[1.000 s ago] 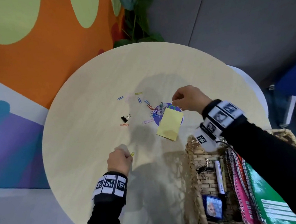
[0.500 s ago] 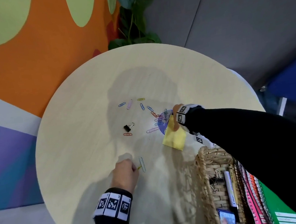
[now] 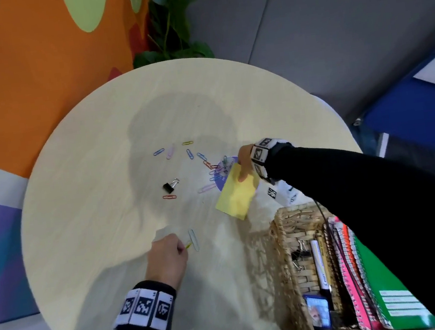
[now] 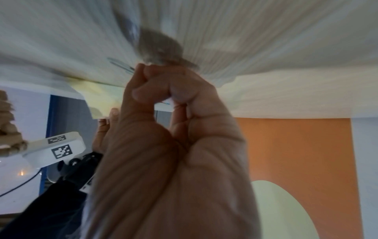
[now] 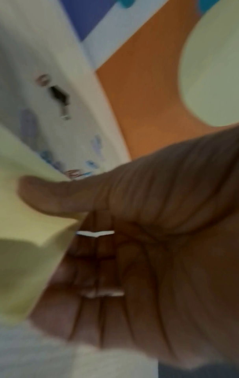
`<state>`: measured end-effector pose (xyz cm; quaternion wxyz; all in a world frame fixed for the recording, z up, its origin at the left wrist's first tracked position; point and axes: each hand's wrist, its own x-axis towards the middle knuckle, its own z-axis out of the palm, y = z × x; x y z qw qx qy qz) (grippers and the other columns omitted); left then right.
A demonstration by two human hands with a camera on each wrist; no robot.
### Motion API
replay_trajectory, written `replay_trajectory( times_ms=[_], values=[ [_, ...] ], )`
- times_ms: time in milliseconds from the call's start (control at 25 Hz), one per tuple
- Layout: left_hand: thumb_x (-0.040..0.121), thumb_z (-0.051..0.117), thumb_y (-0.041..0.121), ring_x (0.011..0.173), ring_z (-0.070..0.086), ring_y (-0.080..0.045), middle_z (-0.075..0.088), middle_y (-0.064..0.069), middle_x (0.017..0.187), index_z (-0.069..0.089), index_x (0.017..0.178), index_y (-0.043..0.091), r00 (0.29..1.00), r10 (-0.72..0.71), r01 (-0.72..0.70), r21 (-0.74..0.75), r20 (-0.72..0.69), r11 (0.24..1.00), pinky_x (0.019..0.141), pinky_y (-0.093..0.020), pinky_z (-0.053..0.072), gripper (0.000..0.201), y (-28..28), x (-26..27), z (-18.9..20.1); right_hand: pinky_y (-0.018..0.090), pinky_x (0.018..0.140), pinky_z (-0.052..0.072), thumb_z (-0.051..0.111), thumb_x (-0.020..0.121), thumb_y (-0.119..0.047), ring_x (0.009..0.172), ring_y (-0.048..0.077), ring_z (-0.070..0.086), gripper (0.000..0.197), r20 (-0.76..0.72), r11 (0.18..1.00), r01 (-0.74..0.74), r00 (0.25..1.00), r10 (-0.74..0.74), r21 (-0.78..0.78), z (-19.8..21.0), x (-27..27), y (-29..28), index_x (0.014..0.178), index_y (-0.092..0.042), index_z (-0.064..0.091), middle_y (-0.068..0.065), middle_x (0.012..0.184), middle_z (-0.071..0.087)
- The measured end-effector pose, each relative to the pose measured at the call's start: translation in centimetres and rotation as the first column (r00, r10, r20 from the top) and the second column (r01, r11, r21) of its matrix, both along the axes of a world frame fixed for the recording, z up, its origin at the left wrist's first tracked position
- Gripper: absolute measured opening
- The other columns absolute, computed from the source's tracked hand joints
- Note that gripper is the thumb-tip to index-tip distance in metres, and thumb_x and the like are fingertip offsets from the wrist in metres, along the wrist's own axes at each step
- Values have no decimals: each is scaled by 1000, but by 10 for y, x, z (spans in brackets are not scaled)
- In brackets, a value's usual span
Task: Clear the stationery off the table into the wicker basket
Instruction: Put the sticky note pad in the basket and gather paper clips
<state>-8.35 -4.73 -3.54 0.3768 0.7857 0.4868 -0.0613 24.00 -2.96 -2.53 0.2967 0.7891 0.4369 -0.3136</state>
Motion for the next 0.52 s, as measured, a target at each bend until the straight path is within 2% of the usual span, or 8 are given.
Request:
replay_trajectory(
  times_ms=[40, 80, 120, 160, 280, 360, 440, 520],
  values=[
    [85, 59, 13, 73, 62, -17, 66, -1, 76, 66, 81, 10, 1000, 6, -6, -19, 3, 1000, 61, -21, 42, 9, 1, 0, 5, 44, 61, 57, 87, 42, -56, 67, 23, 64, 52, -56, 998, -42, 997, 45, 52, 10, 4, -7, 68, -17, 65, 6, 81, 71],
    [84, 61, 13, 73, 62, -18, 65, -1, 72, 66, 81, 9, 1000, 14, -13, -29, 11, 999, 60, -22, 42, 7, 3, -3, 9, 35, 58, 57, 85, 45, -59, 56, 21, 60, 54, -102, 993, -12, 995, 24, 115, 28, 5, -13, 60, -13, 60, 7, 70, 68],
    [82, 63, 12, 74, 63, -21, 64, -1, 71, 66, 81, 9, 1000, 10, -10, -26, 20, 1000, 62, -24, 41, 5, 3, -5, 14, 24, 52, 52, 82, 60, -50, 50, 19, 53, 46, -138, 981, 57, 990, -32, 185, 56, -1, -22, 58, -12, 56, 6, 63, 60],
    [81, 65, 12, 76, 64, -24, 63, -2, 70, 66, 82, 9, 1000, 7, -7, -14, 23, 1000, 64, -24, 40, 3, 5, -8, 20, 21, 46, 45, 77, 72, -38, 49, 16, 48, 35, -181, 958, 103, 982, -55, 268, 102, -21, -36, 62, -14, 54, 4, 62, 54],
    [78, 71, 14, 75, 60, -25, 62, 1, 65, 64, 84, 13, 999, 16, -16, -3, 37, 1000, 66, -27, 37, 8, 4, -13, 41, 26, 49, 33, 71, 78, -24, 53, 17, 43, 31, -117, 853, 78, 993, -20, 516, 189, -34, -86, 59, -19, 47, -5, 56, 46],
    [77, 72, 13, 72, 61, -25, 65, -1, 66, 65, 84, 15, 997, 8, -10, 29, 73, 1000, 64, -29, 36, 9, -1, -12, 56, 27, 57, 28, 70, 80, -22, 56, 17, 42, 16, -92, 793, 65, 996, -12, 606, 212, -37, -138, 74, -13, 58, -10, 55, 43],
    [79, 70, 12, 71, 64, -24, 67, -1, 67, 66, 84, 19, 991, -43, 35, 65, 125, 997, 61, -29, 37, 9, -9, -6, 68, 26, 59, 27, 68, 81, -19, 56, 17, 42, 13, -87, 751, 155, 988, -129, 642, 213, -42, -195, 90, -12, 63, -7, 55, 45],
    [81, 68, 12, 67, 65, -20, 66, 0, 66, 67, 85, 21, 980, -66, 54, 69, 189, 996, 60, -18, 39, 10, -19, 1, 77, 26, 53, 30, 67, 81, -20, 53, 16, 44, 7, -120, 692, 283, 954, -275, 664, 203, -56, -241, 79, -20, 60, -7, 54, 47]
  ],
)
